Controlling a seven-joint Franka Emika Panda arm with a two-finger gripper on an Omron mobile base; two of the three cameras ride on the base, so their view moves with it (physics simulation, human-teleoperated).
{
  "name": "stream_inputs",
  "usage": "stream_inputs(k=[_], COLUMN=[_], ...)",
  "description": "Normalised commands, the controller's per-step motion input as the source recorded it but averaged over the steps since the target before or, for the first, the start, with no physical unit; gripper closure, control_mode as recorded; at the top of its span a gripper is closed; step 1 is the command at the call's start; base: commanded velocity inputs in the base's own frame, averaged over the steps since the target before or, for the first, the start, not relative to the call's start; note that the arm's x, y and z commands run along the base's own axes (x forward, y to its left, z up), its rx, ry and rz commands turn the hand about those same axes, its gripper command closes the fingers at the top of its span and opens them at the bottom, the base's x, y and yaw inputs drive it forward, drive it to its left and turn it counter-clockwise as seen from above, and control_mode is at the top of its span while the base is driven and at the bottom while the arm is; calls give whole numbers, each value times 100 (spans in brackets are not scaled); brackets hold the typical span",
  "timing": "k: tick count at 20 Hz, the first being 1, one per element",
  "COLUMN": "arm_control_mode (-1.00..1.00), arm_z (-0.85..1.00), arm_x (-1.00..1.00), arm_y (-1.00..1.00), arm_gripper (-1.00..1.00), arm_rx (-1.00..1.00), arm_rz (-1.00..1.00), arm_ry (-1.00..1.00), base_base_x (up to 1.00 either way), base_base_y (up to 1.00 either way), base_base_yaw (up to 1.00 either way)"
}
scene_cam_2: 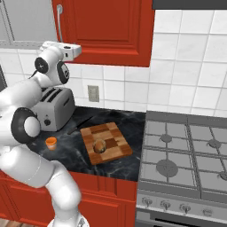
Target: Pick the bread, place it on the cutting board, pick the jam, place it on the counter, and close the cabinet.
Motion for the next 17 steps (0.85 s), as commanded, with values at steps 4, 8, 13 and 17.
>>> stream_inputs(k=[4,8,13,17], arm_control_mode=[-100,-100,-100,-100], arm_z=[0,0,0,0], arm_x=[26,26,26,26], arm_y=[0,1,1,2], arm_gripper=[-100,-100,-100,-100], arm_rx=[0,0,0,0], arm_rz=[0,0,0,0], arm_ry=[0,0,0,0], base_base_x=[0,0,0,0], base_base_y=[0,0,0,0], base_base_yaw=[0,0,0,0])
